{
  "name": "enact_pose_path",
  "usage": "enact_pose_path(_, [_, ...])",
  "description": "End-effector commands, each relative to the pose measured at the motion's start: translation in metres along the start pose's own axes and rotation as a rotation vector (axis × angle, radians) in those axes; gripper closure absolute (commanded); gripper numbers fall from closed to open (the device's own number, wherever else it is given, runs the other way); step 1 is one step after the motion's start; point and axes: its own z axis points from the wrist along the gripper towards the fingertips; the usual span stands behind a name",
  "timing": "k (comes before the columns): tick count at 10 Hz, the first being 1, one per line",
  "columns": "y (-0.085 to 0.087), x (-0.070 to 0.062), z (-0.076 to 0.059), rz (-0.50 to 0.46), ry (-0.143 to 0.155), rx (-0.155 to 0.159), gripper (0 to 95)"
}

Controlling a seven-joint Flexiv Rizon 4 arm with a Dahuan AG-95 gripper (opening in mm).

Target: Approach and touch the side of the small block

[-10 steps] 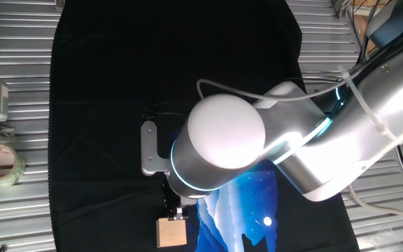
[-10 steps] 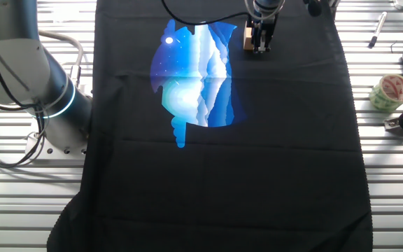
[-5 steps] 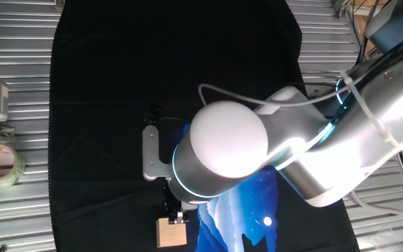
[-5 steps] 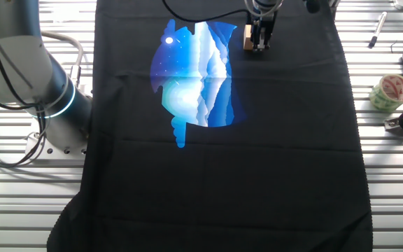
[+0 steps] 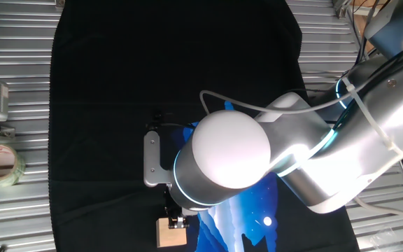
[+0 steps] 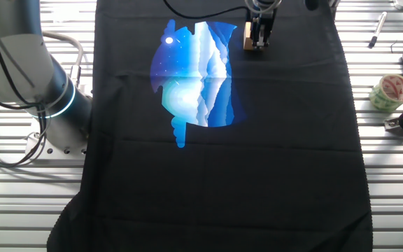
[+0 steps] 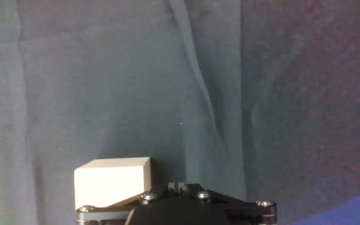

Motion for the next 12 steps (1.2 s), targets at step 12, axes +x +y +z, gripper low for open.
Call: enact_pose_path(12, [0.0051, 0.002, 0.005, 0.008, -0.008, -0.001, 95.0])
